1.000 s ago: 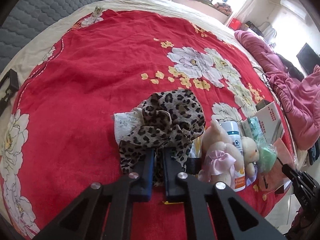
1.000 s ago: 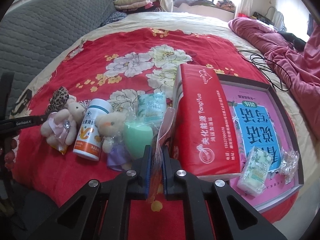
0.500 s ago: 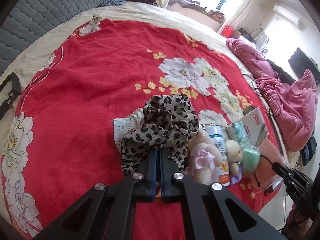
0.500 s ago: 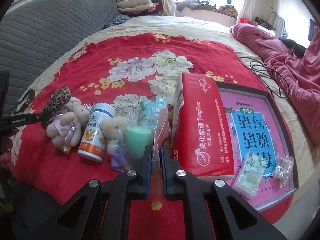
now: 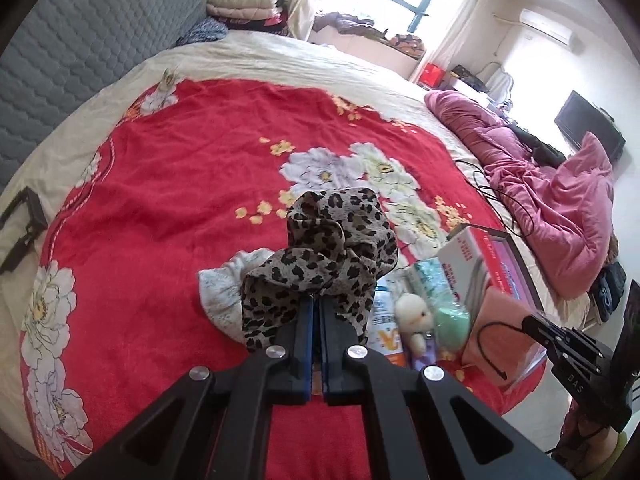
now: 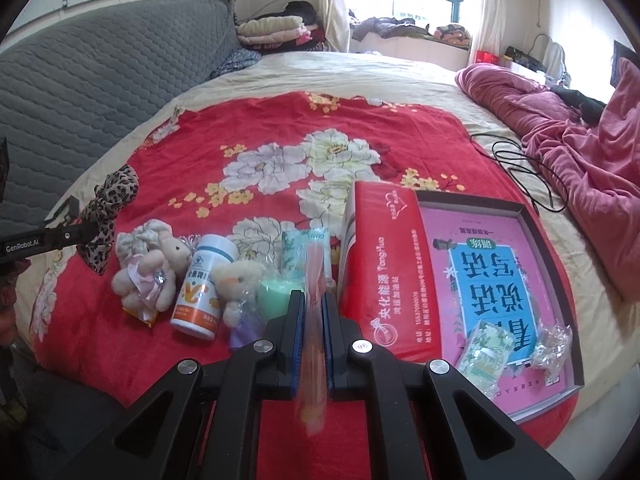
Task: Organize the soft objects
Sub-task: 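Lift the scrunchie with left tool while right lifts the plastic sleeve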
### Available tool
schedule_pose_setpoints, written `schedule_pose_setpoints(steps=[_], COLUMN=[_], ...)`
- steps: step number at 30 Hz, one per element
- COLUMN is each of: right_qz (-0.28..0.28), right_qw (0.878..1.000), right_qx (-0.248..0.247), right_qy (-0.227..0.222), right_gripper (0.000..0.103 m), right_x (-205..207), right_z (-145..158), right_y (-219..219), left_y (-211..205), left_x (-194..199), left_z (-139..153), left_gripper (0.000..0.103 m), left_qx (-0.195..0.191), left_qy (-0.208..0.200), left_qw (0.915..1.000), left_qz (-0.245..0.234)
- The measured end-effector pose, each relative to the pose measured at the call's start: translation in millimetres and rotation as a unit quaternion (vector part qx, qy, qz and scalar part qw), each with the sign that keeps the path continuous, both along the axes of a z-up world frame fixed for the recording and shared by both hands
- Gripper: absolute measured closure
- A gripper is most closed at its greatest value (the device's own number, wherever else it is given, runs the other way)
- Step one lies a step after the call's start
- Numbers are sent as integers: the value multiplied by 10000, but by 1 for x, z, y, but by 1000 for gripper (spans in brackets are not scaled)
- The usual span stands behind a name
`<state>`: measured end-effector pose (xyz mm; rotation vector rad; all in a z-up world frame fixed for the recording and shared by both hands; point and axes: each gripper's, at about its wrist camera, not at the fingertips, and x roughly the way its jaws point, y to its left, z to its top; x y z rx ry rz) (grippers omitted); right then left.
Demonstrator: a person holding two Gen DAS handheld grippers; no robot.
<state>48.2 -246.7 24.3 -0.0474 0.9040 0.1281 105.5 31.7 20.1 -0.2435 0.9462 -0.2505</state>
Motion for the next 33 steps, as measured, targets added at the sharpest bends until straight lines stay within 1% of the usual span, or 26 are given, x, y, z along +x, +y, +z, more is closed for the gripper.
schedule_pose_setpoints(steps=[6, 8, 13, 16, 18, 22, 23, 25, 26, 27, 29, 33], right_qz=[25, 26, 19, 53, 97, 67, 49, 16, 0, -31, -71, 1], right_qw=[10000, 9999, 9980, 9965, 9955, 9942, 9937, 9938, 9939, 9939, 9940, 9959], right_qx=[-24, -71, 74, 84, 124, 83, 75, 45, 25, 1, 44, 23], right_qy=[-36, 143, 633, 826, 939, 1071, 1120, 1114, 1102, 1107, 1089, 899], right_gripper=[95, 95, 95, 86, 71, 70, 71, 83, 91, 94, 98, 98], right_x=[-2, 0, -3, -9, -13, -16, -15, -14, -14, -12, -10, -13], right_z=[6, -1, -27, -38, -44, -54, -57, -59, -59, -59, -58, -43], right_y=[-3, -4, -9, -9, -8, -7, -8, -10, -12, -14, -18, -19], left_y=[-17, -21, -26, -28, -29, -29, -29, -31, -32, -33, -35, -41], left_x=[-7, -10, -16, -18, -18, -19, -18, -18, -19, -19, -20, -22], left_z=[10, 10, 8, 7, 8, 11, 11, 12, 13, 13, 14, 20], left_gripper=[100, 100, 100, 100, 100, 100, 100, 100, 100, 100, 100, 100], left_qx=[116, 135, 192, 229, 247, 244, 252, 260, 265, 273, 278, 300], left_qy=[-68, -65, -46, -36, -36, -59, -61, -67, -70, -71, -68, -123], left_qw=[9997, 9996, 9994, 9992, 9991, 9991, 9990, 9990, 9989, 9989, 9988, 9984], left_qz=[-181, -222, -288, -328, -350, -348, -355, -369, -375, -380, -408, -474])
